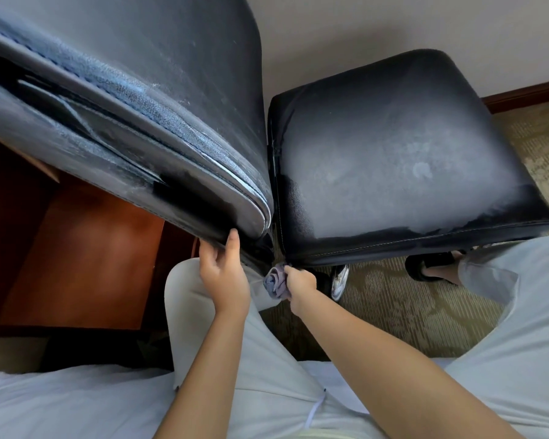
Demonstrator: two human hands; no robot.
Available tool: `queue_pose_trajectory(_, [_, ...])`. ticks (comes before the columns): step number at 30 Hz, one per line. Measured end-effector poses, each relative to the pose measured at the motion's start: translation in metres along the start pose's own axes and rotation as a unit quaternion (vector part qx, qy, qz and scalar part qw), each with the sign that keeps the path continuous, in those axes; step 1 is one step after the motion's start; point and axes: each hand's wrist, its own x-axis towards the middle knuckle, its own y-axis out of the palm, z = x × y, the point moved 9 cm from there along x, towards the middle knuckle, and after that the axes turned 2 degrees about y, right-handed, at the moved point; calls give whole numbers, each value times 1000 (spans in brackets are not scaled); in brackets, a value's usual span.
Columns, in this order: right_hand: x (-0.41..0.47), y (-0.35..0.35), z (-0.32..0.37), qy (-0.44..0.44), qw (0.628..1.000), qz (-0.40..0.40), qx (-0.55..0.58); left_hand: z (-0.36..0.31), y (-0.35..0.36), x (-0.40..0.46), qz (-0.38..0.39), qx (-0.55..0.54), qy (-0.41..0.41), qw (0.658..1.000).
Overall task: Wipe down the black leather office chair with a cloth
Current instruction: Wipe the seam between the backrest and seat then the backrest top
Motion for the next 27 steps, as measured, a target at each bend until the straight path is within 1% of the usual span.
queue_pose_trajectory(2, [4,13,-7,32,998,42,35,1,0,-1,-5,-3,-11,1000])
queue_pose_trajectory(4, [3,24,-11,36,996,72,33,2,1,-1,-8,-9,-18,1000])
queue_pose_trajectory(7, [6,26,-7,25,997,64,-23,5,-1,-1,-11,-7,-27,1000])
queue_pose_trajectory(9, [5,27,-3,28,997,62,-39,8,-1,-1,-8,-13,-35,999])
queue_pose_trajectory(12, [-5,32,1,21,997,76,-7,10,-1,1,2,-23,-42,999])
queue_pose_trajectory(14, [-7,30,-1,11,997,67,26,8,0,1,9,-24,-39,999])
queue_pose_trajectory(19, [-20,33,9,-92,991,93,4,7,0,1,9,-27,-31,999])
queue_pose_trajectory(22, [-32,37,17,-125,986,113,-11,6,0,3,13,-19,-27,999])
queue_pose_trajectory(25, [-49,40,30,-165,975,139,-57,4,-1,7,10,-20,-25,999])
queue_pose_trajectory(27, [-66,46,38,-201,961,166,-96,4,0,8,5,-25,-22,999])
